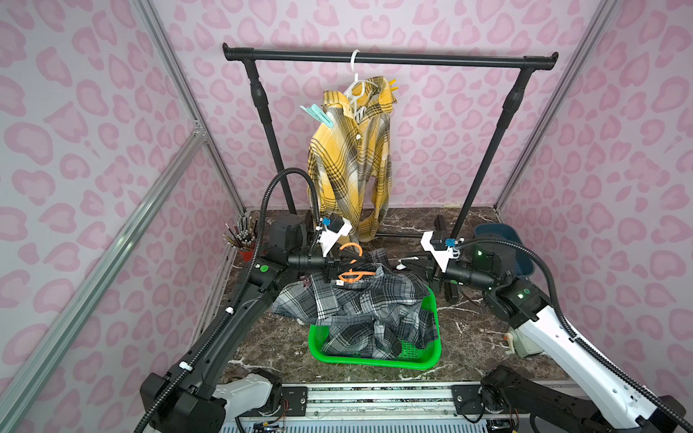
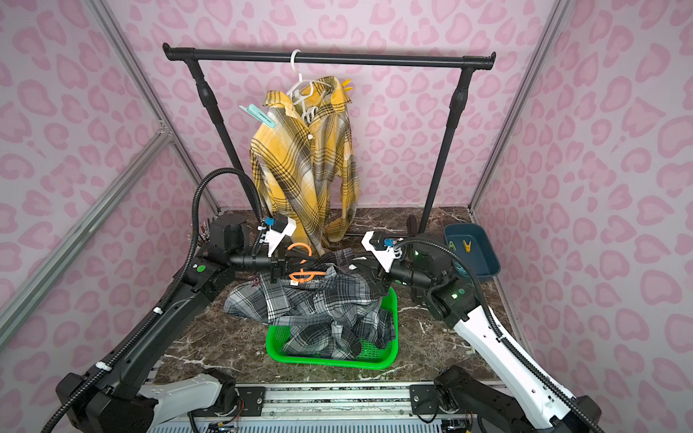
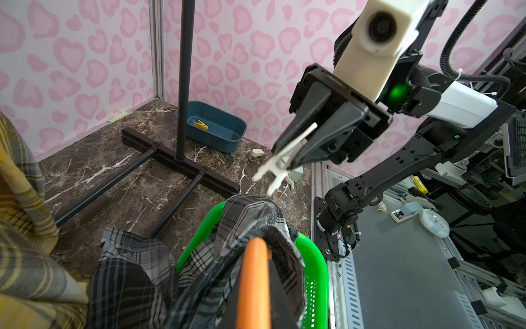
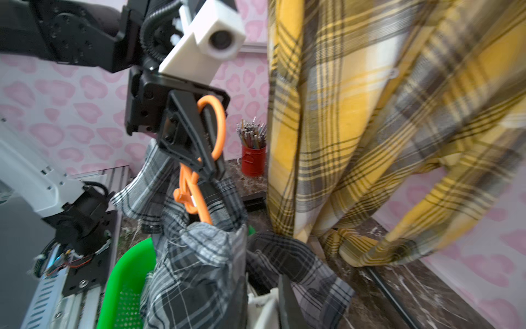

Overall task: Remove the clothespins securing long-sleeve shirts to the hanger
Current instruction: Remove the clamp from the hanger, then place the clamp in the storage box.

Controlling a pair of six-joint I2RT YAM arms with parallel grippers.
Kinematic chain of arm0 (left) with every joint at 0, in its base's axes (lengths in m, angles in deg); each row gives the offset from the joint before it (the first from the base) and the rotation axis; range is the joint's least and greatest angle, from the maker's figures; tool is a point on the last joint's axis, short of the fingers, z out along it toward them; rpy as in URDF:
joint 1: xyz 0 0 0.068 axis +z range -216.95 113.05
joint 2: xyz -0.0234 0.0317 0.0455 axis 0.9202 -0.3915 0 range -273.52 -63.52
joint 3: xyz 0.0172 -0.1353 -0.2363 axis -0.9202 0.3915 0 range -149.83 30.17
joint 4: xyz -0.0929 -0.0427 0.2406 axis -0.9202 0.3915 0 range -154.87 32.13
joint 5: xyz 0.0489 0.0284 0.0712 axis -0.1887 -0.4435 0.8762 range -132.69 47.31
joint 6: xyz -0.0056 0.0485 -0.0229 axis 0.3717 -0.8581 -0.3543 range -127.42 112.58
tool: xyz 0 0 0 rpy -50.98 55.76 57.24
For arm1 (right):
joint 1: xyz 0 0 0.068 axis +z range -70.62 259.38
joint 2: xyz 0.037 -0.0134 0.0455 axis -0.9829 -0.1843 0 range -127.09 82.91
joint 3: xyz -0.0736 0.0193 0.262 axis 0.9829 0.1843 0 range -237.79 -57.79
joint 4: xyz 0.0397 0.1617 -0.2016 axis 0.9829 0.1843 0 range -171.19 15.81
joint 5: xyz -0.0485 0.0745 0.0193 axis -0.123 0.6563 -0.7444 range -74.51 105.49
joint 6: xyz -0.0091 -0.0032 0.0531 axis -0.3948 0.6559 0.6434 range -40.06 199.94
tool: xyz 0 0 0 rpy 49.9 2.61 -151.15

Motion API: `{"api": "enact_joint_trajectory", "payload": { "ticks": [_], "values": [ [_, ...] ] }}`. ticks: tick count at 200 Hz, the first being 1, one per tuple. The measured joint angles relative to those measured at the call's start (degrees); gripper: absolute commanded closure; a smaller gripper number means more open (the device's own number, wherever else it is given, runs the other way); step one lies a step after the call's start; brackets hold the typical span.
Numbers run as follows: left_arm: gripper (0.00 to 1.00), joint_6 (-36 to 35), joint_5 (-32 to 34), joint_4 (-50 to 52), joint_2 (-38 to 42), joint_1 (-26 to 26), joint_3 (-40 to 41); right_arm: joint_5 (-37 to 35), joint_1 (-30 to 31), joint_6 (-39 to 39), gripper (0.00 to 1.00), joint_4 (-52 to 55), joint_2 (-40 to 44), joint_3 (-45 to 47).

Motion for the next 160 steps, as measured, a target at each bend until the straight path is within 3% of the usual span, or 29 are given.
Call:
{"api": "enact_joint_trajectory", "payload": {
  "ticks": [43, 82, 118, 160],
  "values": [
    [0.96, 0.0, 0.9, 0.0, 0.2, 0.0, 0.0, -12.3, -6.5, 4.0, 1.0, 3.0, 2.8, -2.4],
    [0.97, 0.9, 1.5, -0.9, 1.4, 0.0, 0.3, -25.3, -22.4, 13.8, 1.0, 6.7, 1.1, 0.1],
    [0.96, 3.6, 2.1, -4.6, 2.9, -0.1, 2.1, -29.9, -38.8, 23.3, 1.0, 7.2, -5.9, 1.6],
    [0.97, 6.7, 2.1, -9.1, 2.8, -0.1, 2.7, -37.4, -44.5, 28.0, 1.0, 2.8, -19.6, -1.3]
  ]
}}
